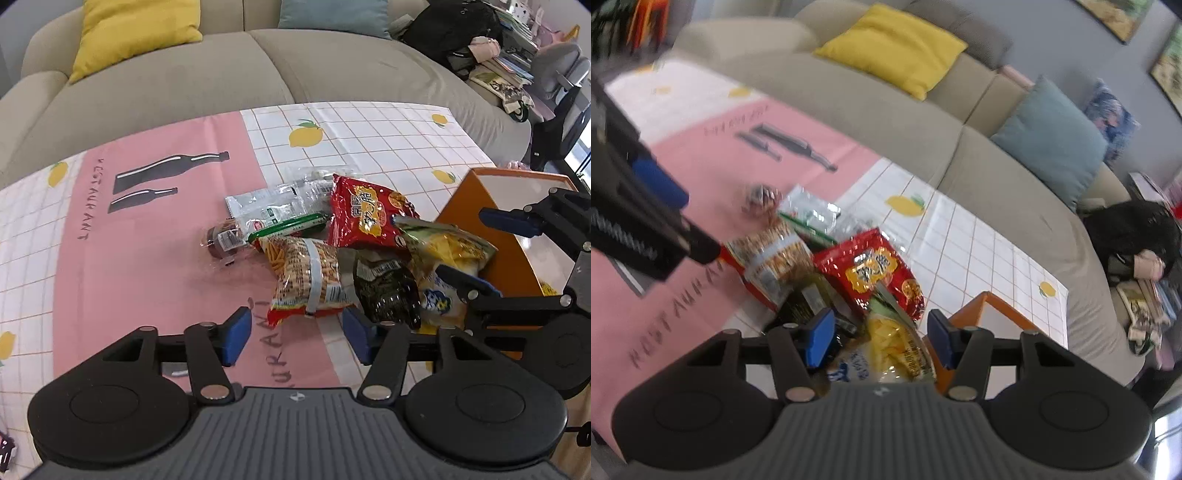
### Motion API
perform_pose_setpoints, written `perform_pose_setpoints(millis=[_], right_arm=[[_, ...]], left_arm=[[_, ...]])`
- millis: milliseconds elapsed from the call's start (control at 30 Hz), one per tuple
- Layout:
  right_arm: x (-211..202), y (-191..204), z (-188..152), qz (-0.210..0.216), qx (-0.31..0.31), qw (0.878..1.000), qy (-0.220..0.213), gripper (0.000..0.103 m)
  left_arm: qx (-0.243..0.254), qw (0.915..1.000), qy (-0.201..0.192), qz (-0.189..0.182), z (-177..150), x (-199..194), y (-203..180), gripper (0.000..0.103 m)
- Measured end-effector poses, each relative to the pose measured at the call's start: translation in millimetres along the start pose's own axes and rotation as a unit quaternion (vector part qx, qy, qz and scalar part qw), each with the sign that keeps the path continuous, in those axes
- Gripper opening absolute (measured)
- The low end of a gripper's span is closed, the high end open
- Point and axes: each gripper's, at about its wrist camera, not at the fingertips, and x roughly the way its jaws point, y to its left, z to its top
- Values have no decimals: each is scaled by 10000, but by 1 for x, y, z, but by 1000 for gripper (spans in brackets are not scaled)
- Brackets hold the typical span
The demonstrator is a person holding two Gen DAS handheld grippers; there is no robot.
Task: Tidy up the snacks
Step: 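Grasp the striped stick-snack bag with the left gripper while the right grasps the white-blue snack bag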
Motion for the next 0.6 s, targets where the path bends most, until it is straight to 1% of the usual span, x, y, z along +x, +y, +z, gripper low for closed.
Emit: perform_pose_setpoints(millis=[100,167,267,333,500,600], right_arm=[[12,-1,3,87,-343,9993,96,55],[21,-3,5,160,-490,9985,206,55],[35,-5,9,195,-629,9970,401,55],[40,-5,10,220,-712,9958,529,55],[53,-2,10,338,-913,9916,847,55],[60,-2,9,424,-993,9890,1007,55]], left_arm=[[32,10000,46,-3,8,13,-2,73],[22,10000,87,4,12,22,-3,73],[-11,9999,148,-10,17,35,-4,75],[-56,9998,186,25,19,45,-4,78],[-169,9993,316,85,24,64,-3,79],[-223,9990,380,91,28,73,-3,82]])
